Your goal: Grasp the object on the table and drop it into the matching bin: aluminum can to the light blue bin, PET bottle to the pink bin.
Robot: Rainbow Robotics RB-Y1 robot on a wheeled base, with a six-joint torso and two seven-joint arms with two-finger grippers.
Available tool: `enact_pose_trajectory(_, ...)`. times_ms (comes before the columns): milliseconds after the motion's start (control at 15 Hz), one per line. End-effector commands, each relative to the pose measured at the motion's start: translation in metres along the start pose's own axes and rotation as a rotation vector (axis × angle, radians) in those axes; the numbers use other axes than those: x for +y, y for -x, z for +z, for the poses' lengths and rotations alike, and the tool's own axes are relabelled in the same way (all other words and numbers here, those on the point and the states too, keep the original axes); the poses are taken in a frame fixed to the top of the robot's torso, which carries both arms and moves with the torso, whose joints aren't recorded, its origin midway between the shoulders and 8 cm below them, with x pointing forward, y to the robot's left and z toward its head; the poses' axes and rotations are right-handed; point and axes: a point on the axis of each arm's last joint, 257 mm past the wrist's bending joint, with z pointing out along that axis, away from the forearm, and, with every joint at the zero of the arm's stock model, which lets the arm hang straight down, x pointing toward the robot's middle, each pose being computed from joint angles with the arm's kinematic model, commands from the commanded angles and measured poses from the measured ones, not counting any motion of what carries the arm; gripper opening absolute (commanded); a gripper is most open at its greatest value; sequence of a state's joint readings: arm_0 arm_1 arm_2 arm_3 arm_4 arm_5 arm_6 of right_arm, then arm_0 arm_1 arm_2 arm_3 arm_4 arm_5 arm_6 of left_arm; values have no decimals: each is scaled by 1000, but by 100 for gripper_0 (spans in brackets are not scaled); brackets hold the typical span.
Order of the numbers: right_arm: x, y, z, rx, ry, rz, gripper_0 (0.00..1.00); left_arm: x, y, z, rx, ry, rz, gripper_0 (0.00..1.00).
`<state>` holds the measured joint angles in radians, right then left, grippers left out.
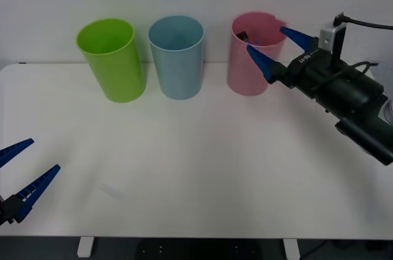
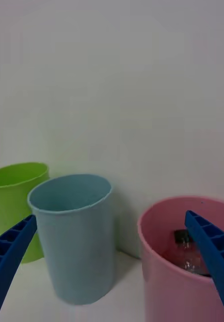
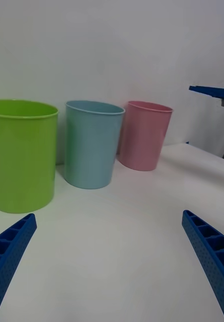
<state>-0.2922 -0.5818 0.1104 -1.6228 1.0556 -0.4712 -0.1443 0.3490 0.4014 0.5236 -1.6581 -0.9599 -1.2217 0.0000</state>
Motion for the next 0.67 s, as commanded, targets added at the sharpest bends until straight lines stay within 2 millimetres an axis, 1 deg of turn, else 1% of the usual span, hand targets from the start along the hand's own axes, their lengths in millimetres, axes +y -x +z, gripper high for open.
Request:
enact_pose_trajectory(67, 13, -8, -27, 13, 32, 3, 100, 0, 0, 0, 0, 0, 0, 100)
enact_pose_trajectory(133, 17, -10, -35, 17, 48, 2, 100, 0, 0, 0, 0, 0, 0, 100)
enact_pose_trajectory(267, 26, -18, -60, 35, 84, 2, 100, 0, 0, 0, 0, 0, 0, 100)
enact_pose_trajectory(333, 30, -20, -67, 41, 97, 0, 100, 0, 0, 0, 0, 0, 0, 100)
enact_pose_trajectory(400, 33, -22, -80, 48, 114, -5, 100, 0, 0, 0, 0, 0, 0, 100)
enact_pose_trajectory(667, 41, -31, -114, 75, 163, -24, 100, 0, 0, 0, 0, 0, 0, 100)
